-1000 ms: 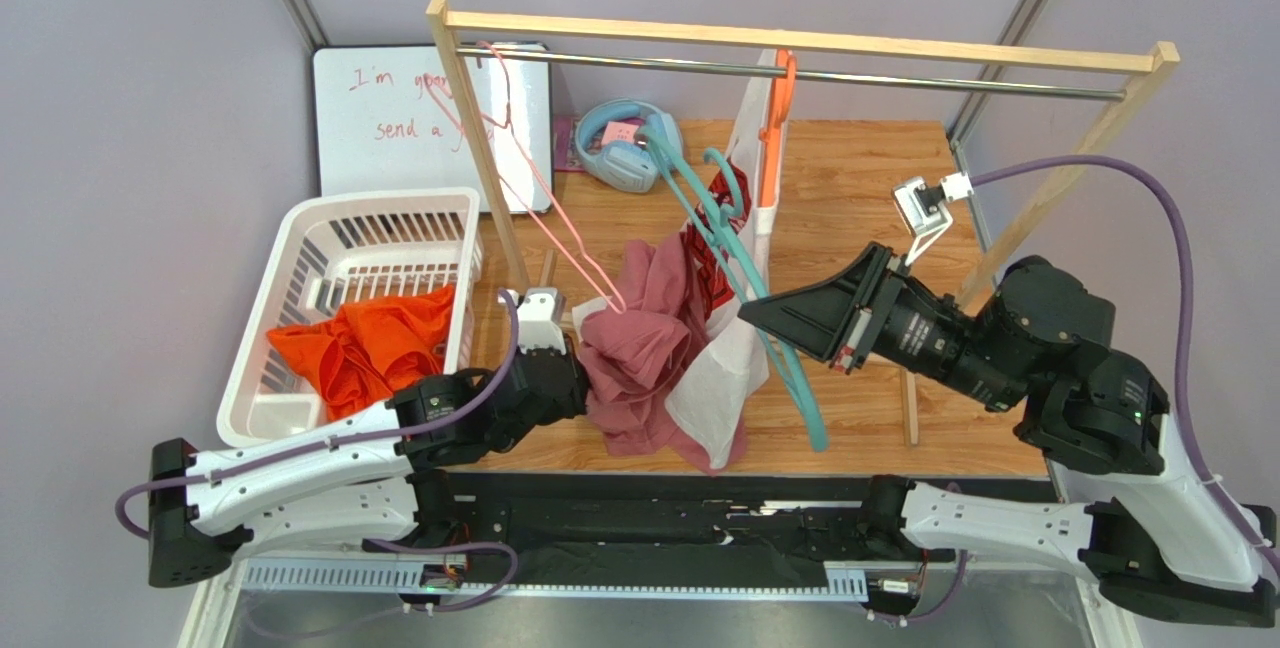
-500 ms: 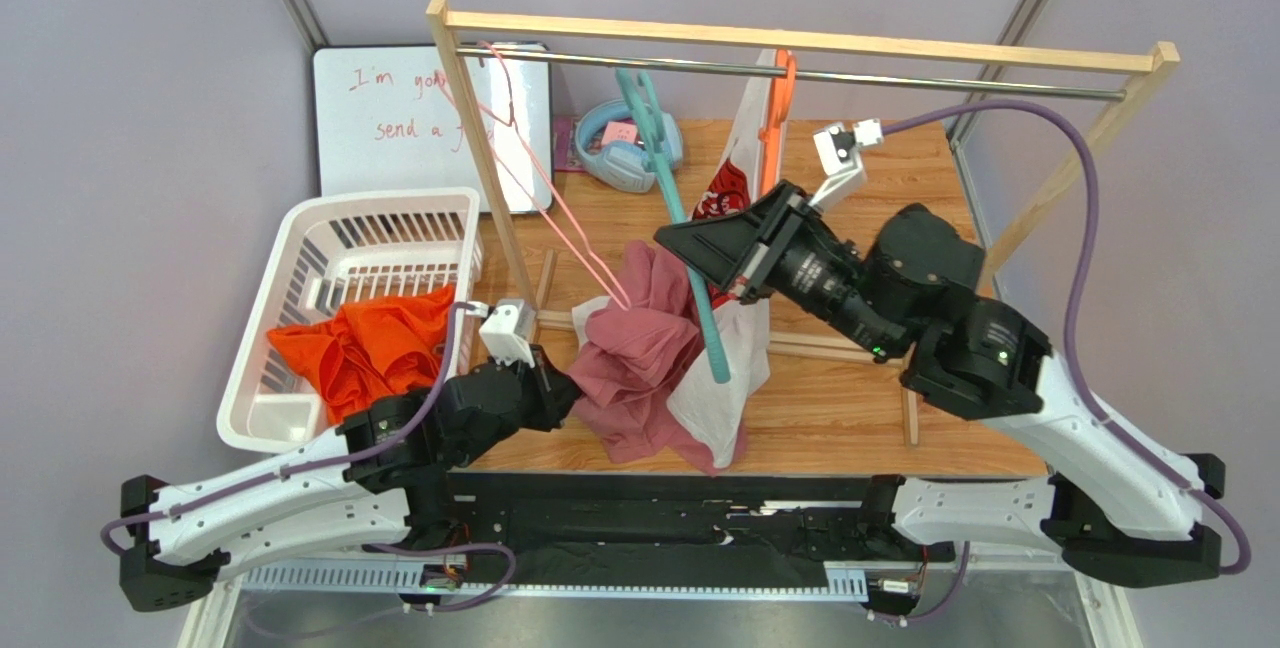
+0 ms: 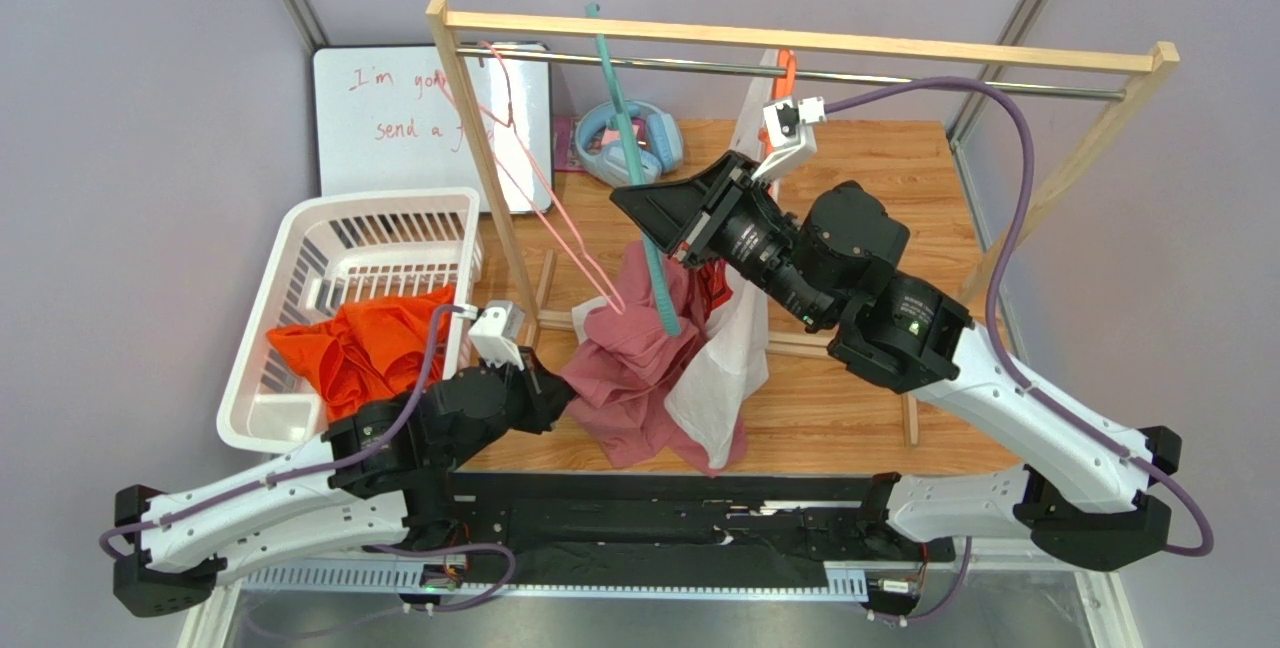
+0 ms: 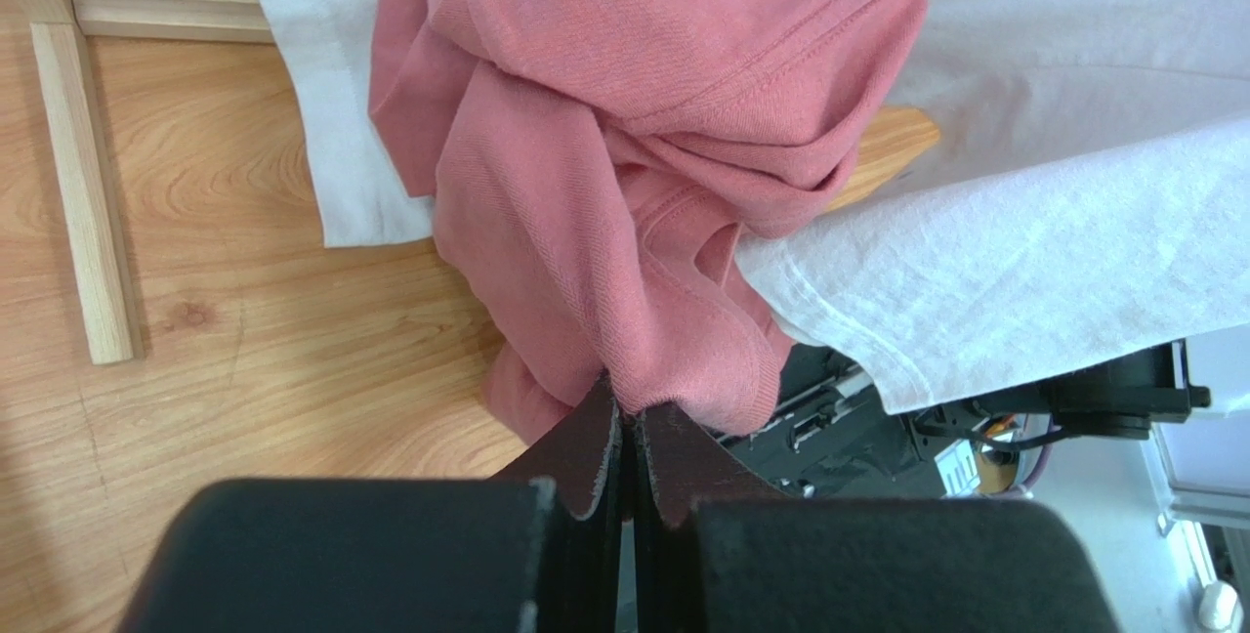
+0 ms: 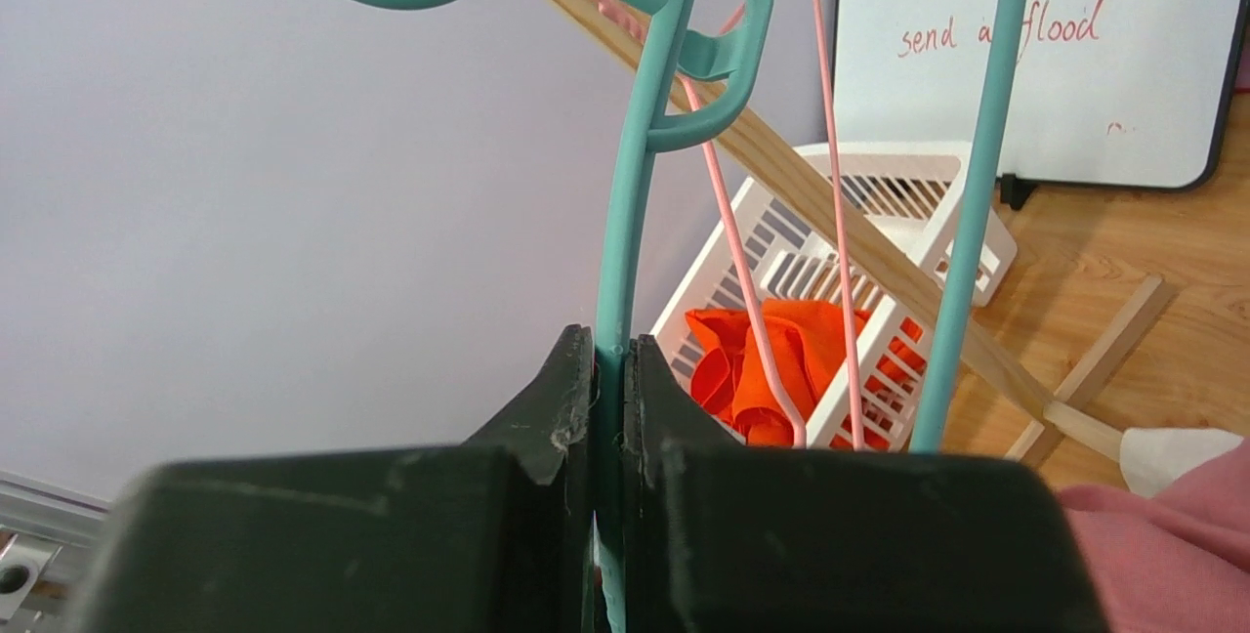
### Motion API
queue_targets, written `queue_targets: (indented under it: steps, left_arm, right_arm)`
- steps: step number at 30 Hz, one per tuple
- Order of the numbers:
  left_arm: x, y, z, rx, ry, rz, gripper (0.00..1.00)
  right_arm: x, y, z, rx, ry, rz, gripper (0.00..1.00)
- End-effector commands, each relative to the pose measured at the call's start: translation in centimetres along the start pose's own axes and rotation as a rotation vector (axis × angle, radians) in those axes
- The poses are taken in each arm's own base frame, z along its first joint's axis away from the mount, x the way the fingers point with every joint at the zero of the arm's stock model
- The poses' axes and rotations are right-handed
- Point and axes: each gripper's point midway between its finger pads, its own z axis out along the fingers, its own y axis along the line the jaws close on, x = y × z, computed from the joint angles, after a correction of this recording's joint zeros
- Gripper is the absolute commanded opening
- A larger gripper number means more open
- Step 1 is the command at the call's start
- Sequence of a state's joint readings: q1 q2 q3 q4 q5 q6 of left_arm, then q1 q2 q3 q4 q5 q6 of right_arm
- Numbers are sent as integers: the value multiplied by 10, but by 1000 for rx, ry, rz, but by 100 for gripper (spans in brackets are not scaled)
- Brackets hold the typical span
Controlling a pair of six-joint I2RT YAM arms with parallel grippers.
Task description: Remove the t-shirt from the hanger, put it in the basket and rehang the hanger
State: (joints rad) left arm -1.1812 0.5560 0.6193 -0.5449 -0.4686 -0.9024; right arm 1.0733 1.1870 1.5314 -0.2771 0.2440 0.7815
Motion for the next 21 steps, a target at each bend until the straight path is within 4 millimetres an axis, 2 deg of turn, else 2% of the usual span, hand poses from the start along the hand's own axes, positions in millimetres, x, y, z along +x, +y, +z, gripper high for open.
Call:
queue_targets:
  steps: [1,12,14,21]
  left_arm:
    - [-6,-3,-3,20,-17,17,0]
    - [-7,-2,-6,25,-20,20,0]
    - [-8,-2,-7,26,-20,21,0]
    - [-7,-3,-7,30,-15,24,0]
  right_arm:
    - [-26,8,9,-58,-109,-13,0]
    - [-22,-4,17,-77,-143,-49,0]
    - [-29,-1,15,-93,-180,-61,0]
    - [-28,-13,18,-96,-237,-131,0]
